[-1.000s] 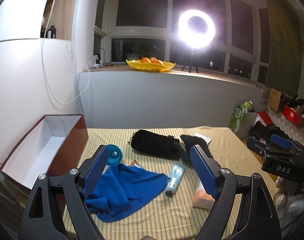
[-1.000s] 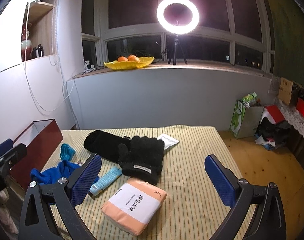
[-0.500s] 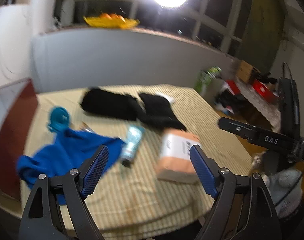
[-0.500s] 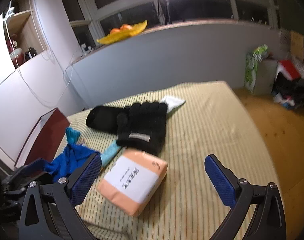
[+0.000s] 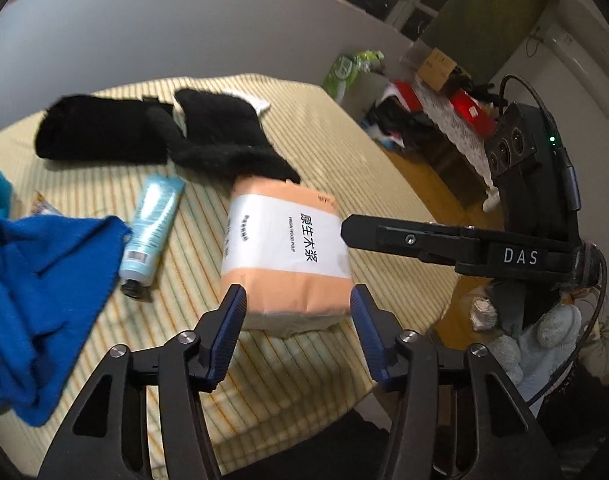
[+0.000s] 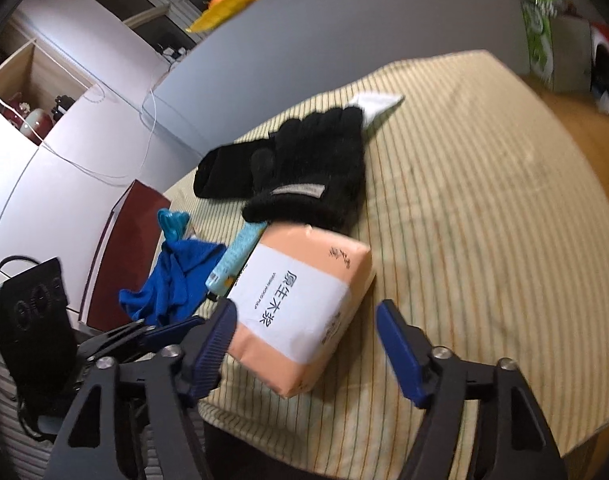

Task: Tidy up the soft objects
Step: 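Reach the right tool to the tissue pack and close its fingers, then carry the tissue pack with the right tool over the shoebox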

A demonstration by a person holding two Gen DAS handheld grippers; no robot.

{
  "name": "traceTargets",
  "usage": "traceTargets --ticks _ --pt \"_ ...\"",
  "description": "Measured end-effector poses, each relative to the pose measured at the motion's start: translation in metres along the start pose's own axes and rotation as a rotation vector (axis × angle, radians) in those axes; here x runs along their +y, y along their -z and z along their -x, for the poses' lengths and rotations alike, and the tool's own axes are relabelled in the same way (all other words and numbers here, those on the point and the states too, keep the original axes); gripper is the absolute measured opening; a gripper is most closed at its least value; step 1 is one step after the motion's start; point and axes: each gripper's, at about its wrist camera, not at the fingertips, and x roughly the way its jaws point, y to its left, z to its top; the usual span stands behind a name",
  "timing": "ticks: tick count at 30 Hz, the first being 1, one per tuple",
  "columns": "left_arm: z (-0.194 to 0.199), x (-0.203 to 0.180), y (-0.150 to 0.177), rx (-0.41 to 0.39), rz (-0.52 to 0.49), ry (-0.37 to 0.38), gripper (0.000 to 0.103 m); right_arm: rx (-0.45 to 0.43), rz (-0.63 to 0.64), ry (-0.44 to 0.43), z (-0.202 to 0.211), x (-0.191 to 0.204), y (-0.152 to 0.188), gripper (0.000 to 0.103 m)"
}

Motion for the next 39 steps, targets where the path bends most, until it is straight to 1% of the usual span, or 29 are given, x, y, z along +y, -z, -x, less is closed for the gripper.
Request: traceTargets --ticks 1,5,7,10,14,19,22,24,28,33,39 --pt "-0.001 0.001 -0.001 0.004 0.001 0.004 0.052 0.012 -0.005 -0.003 -0.003 -0.001 0.000 0.057" --pt "-0.002 0.004 -0.003 0.008 0.009 0.008 0.052 0.032 -0.015 -0.013 -0.007 -0.005 0.001 0.056" --pt "0.000 0.006 -0.004 0.009 0.004 -0.005 0.052 0.044 -0.024 -0.029 -0.010 -0.006 0.002 0.053" --pt "0.001 0.009 -0.006 0.008 -0.009 -0.017 0.052 0.056 -0.026 -0.027 -0.015 -0.008 0.002 0.051" --pt "-0.006 0.017 -0.008 0.046 -0.007 -0.018 0.052 0.071 -0.032 -0.032 -0.019 -0.008 0.002 0.049" --pt "-0.021 0.023 -0.004 0.093 0.001 0.012 0.052 0.090 -0.042 -0.038 -0.026 -0.012 0.002 0.046" --pt "-0.023 0.024 -0.003 0.091 0.003 0.031 0.052 0.098 -0.051 -0.053 -0.030 -0.014 0.001 0.046" --pt "-0.022 0.024 -0.002 0.090 0.002 0.036 0.052 0.099 -0.049 -0.062 -0.031 -0.013 0.000 0.044" --pt "-0.021 0.020 0.001 0.082 -0.014 0.029 0.052 0.094 -0.031 -0.051 -0.031 -0.009 0.000 0.042" --pt "-0.019 0.012 0.004 0.080 -0.019 0.048 0.050 0.090 -0.026 -0.032 -0.026 -0.004 0.001 0.040" --pt "-0.006 0.005 0.008 0.035 -0.022 0.045 0.049 0.067 -0.010 -0.029 -0.011 0.003 0.007 0.039"
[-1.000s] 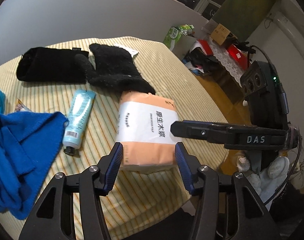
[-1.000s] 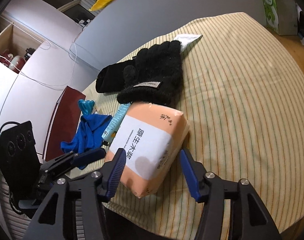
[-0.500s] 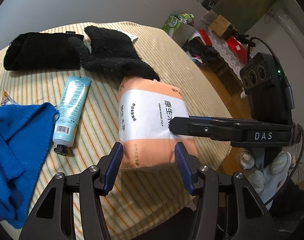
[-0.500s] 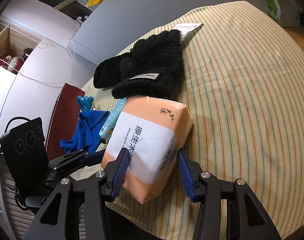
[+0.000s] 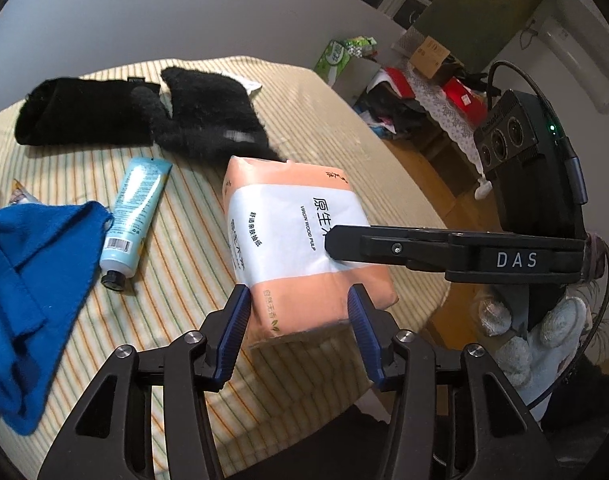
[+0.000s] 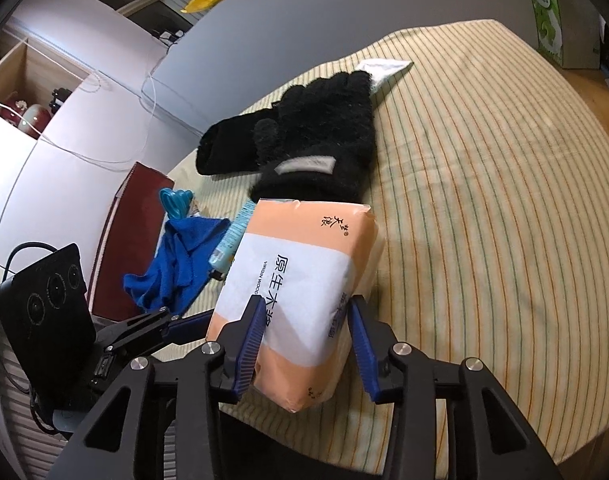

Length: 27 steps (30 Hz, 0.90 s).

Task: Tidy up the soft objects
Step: 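Carry the tissue pack with the right tool over the shoebox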

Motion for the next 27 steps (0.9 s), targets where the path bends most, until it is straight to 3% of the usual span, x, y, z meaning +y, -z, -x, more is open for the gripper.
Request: traceTargets --ticks 13,27 --pt "0.059 -0.005 0.002 -0.173 -0.031 -0.035 0.049 -0.085 0.127 -0.019 0.036 0.060 -0.002 0.038" --pt "0.122 0.030 0.019 -0.307 0.043 -0.124 0.049 -0.059 0.293 -0.086 0.014 0.146 -0.016 0.038"
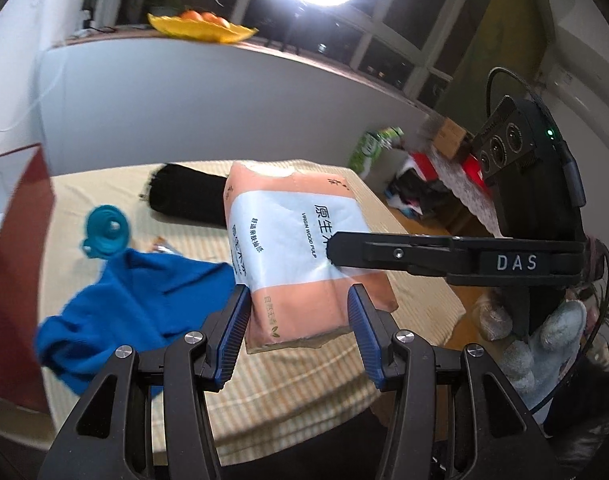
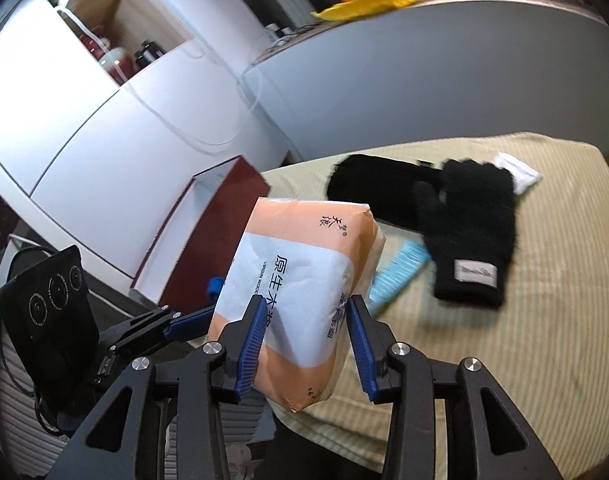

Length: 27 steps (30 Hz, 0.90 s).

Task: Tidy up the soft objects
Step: 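Carry the tissue pack with the right tool over the shoebox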

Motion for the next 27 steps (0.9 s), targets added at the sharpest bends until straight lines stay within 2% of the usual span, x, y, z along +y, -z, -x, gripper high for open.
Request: traceTargets --ticks 17,27 --pt "0.100 0.084 0.015 -0.156 0.128 -0.183 0.049 0.047 0.227 -0.114 -0.074 0.132 -0.039 0.038" --pt "0.139 0.132 0.036 -0.192 0.224 -0.289 0.049 0.116 0.331 -0.157 -0.135 0.199 -0.043 0.038"
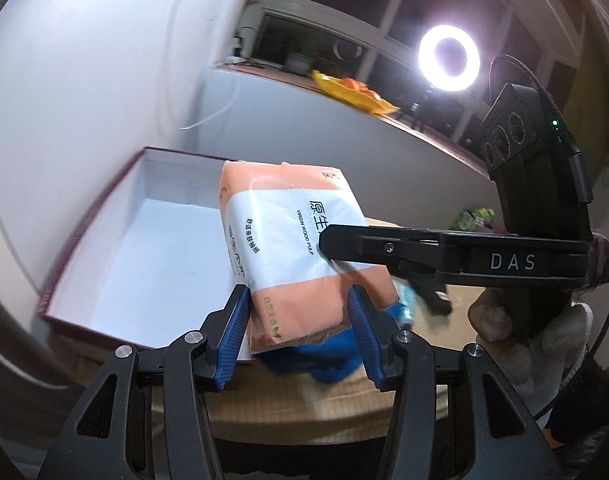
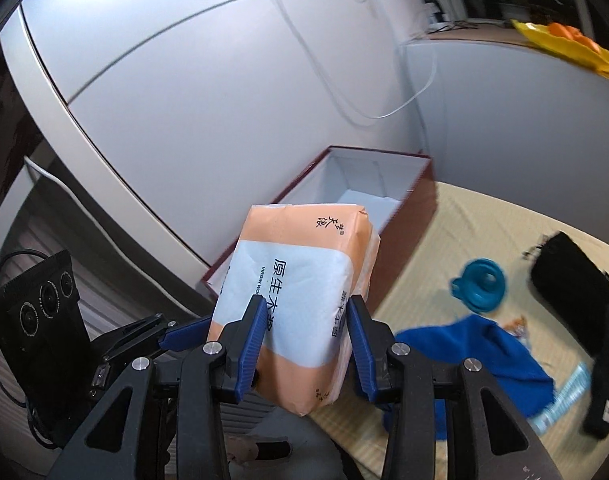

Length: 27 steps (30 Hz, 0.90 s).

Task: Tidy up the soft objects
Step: 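Carry the tissue pack with the right tool over the shoebox, then open the right tool to drop the tissue pack into the box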

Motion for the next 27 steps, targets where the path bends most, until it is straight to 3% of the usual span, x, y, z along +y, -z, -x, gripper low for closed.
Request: traceTargets --ticks 6,13,24,27 --pt "-0.004 0.026 -0.001 0.001 0.026 -0.077 0.049 0.044 0.015 -0.021 -0.037 0.013 -0.011 0.038" --pt "-0.010 0.045 0.002 0.008 0.060 -0.117 0.049 0.083 0.018 -0.024 -0.067 0.017 -0.015 0.038" --pt "-0.023 0.057 -0.002 0.009 0.075 -0.167 0.049 0.094 0.028 -0.003 -0.084 0.016 -0.020 0.038" --pt "-0.028 0.057 -0.005 0.017 0.082 -0.166 0.049 0.089 0.026 0.001 -0.084 0.015 -0.020 0.043"
